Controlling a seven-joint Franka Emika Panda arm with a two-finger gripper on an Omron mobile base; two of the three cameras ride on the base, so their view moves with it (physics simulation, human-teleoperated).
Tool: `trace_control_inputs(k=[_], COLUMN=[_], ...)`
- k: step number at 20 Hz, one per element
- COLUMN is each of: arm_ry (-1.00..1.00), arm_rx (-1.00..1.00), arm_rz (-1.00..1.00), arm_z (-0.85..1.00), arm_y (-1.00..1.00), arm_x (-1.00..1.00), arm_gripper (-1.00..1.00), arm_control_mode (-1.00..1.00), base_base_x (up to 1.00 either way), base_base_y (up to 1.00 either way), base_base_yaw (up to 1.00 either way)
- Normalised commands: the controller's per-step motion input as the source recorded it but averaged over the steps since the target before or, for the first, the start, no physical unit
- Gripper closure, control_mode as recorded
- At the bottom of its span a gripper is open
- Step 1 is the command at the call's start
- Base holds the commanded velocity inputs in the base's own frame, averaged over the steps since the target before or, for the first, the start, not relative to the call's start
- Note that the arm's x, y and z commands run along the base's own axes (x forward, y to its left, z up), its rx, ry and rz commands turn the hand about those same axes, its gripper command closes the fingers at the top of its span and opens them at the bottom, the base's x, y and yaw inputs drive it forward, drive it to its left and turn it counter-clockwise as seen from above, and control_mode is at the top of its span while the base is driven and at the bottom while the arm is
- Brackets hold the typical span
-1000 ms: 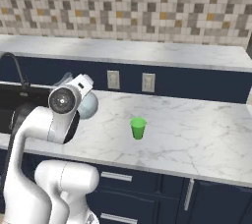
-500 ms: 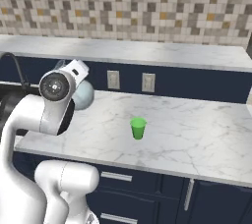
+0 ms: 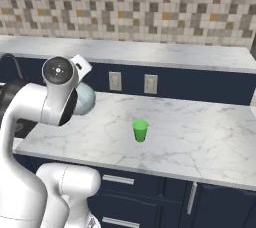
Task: Place the pitcher and cup on the dining counter for serving.
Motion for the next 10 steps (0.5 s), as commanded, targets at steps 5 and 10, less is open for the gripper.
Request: trace_control_inputs(k=[5, 10], arm_ry=[0.00, 0.00], arm_rx=[0.00, 0.00], arm_rz=[0.00, 0.00], arm_z=[0.00, 0.00], arm_y=[0.00, 0.00], arm_x=[0.00, 0.00], arm_gripper=[1.00, 1.00], arm_control_mode=[1.00, 1.00], base_base_x=[-0.63, -1.00], base_base_y=[0.44, 0.99], base_base_yaw=[0.12, 0.25])
